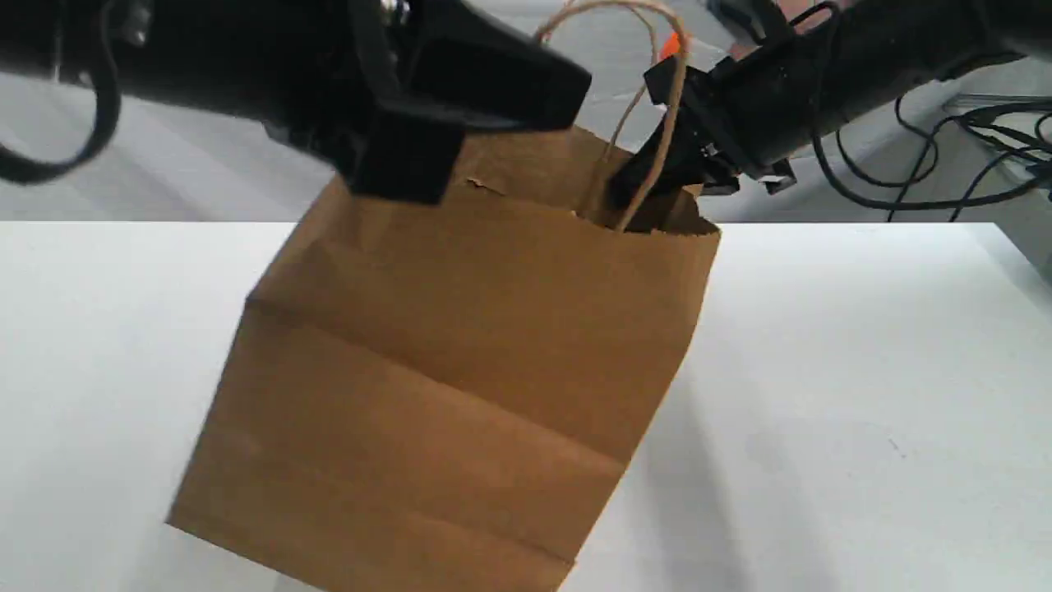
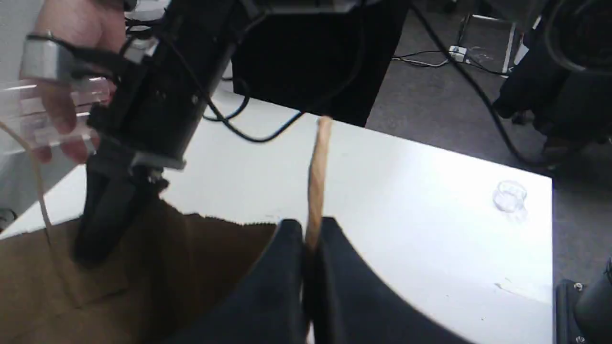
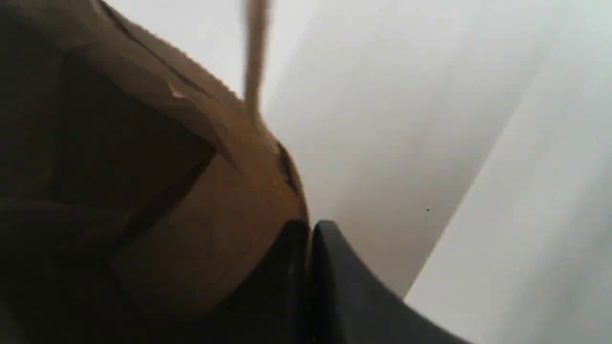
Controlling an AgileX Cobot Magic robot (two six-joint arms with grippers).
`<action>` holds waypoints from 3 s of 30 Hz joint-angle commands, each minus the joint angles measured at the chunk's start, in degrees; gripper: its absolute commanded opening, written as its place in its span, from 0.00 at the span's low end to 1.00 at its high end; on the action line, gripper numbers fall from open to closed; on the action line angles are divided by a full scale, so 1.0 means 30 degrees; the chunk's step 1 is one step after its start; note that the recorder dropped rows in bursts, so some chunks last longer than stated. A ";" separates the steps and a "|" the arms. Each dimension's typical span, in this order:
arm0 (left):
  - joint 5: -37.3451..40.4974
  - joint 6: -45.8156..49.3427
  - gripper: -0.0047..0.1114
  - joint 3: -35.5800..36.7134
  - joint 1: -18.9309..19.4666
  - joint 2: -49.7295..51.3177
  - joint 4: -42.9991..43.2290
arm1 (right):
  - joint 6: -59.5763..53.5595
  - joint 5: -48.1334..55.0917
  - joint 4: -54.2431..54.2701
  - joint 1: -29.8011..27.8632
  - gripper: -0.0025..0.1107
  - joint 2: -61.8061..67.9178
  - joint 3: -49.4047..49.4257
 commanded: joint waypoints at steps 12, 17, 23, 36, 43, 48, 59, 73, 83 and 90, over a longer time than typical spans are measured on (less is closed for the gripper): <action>0.0334 -0.0206 0.04 -0.0882 0.0063 -0.0098 -0.0345 | 0.0326 -0.0052 0.0307 -0.0084 0.02 0.0599 -0.0107; 0.0295 -0.0206 0.04 -0.0875 0.0063 -0.0098 -0.0345 | 0.0326 -0.0052 0.0307 -0.0084 0.02 0.0599 -0.0107; 0.0295 -0.0206 0.04 -0.0875 0.0063 -0.0098 -0.0345 | 0.0326 -0.0052 0.0307 -0.0084 0.02 0.0599 -0.0107; 0.0295 -0.0206 0.04 -0.0875 0.0063 -0.0098 -0.0345 | 0.0103 -0.0052 0.0307 -0.0084 0.02 0.0599 -0.0107; 0.0295 -0.0206 0.04 -0.0875 0.0063 -0.0098 0.0259 | 0.0103 -0.0052 0.0307 -0.0084 0.02 0.0599 -0.0107; 0.0341 -0.0206 0.04 -0.0875 0.0063 -0.0098 0.1240 | 0.0094 -0.0052 0.0307 -0.0161 0.02 0.0249 -0.0107; -0.2767 0.1855 0.04 0.1170 0.0063 -0.0324 -0.1181 | 0.0088 -0.0052 -0.0770 -0.0641 0.02 -0.1521 -0.1559; -0.5279 1.1876 0.04 0.5782 0.0063 -0.0583 -1.5580 | 0.2031 -0.0052 -0.4809 0.0773 0.02 -0.1686 -0.3602; -0.5049 1.1360 0.04 0.8016 0.1032 -0.0583 -1.5987 | 0.2212 -0.0052 -0.5571 0.1465 0.02 -0.1686 -0.3602; -0.5112 1.1435 0.04 0.8209 0.1032 -0.0583 -1.5987 | 0.2212 -0.0052 -0.6254 0.1465 0.02 -0.1686 -0.3602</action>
